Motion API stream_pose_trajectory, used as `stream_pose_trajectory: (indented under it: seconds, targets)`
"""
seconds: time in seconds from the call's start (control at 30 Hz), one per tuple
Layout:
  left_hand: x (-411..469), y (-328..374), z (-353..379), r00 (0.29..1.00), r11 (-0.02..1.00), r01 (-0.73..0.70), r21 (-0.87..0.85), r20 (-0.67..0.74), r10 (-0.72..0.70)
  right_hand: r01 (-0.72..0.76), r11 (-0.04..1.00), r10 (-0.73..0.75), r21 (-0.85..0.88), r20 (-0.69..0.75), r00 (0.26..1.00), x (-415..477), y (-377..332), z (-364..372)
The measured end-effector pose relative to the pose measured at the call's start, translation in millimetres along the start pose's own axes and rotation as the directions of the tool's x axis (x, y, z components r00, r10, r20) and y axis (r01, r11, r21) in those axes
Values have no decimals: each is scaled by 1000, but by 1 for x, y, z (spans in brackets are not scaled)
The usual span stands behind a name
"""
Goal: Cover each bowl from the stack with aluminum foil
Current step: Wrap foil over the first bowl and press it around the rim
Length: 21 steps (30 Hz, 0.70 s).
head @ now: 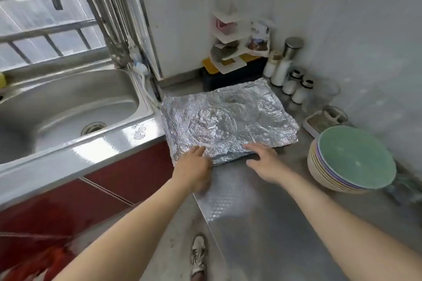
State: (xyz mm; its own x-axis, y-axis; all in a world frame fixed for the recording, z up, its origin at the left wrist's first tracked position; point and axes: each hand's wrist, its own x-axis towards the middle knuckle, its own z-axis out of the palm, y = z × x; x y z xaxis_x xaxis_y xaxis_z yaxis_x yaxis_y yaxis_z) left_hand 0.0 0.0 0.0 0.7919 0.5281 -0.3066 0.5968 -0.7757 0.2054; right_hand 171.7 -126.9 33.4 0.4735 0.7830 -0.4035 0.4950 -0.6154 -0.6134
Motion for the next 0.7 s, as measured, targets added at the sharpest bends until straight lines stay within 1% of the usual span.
stream_pose_trajectory:
  seconds: [0.03, 0.07, 0.2, 0.27, 0.33, 0.4, 0.47, 0.5, 0.57, 0.63, 0.7]
  targets:
    - [8, -2, 6, 1000, 997, -16, 81, 18, 15, 26, 990, -23, -138, 24, 999, 11, 1, 6]
    - [12, -4, 9, 999, 993, -32, 113, -10, 34, 60, 972, -52, -228, 42, 998, 17, 0, 9]
    - [21, -8, 19, 990, 973, -86, 215, -93, 108, 169, 887, -102, -430, 175, 979, 37, -2, 25]
    - [25, -14, 15, 983, 962, -83, 259, -138, 122, 203, 839, -122, -505, 189, 974, 41, -4, 28]
    - [29, -20, 4, 961, 949, -129, 288, -199, 191, 225, 821, -197, -524, 109, 974, 43, -7, 27]
    - [32, -24, -11, 921, 937, -189, 293, -277, 273, 209, 843, -275, -496, -63, 959, 45, -7, 22]
    - [33, -32, -22, 869, 946, -201, 254, -399, 292, 156, 861, -293, -484, -221, 930, 50, -3, 13]
    - [34, -34, -27, 841, 953, -211, 218, -457, 290, 127, 868, -279, -481, -260, 924, 54, 0, 7]
    - [36, -39, -34, 776, 951, -246, 186, -551, 308, 81, 886, -232, -456, -286, 930, 62, 10, -5]
    - [36, -44, -41, 721, 940, -281, 193, -604, 340, 57, 902, -202, -428, -304, 931, 67, 21, -13]
    - [34, -49, -50, 683, 936, -303, 178, -645, 343, 55, 902, -225, -428, -358, 906, 69, 29, -20]
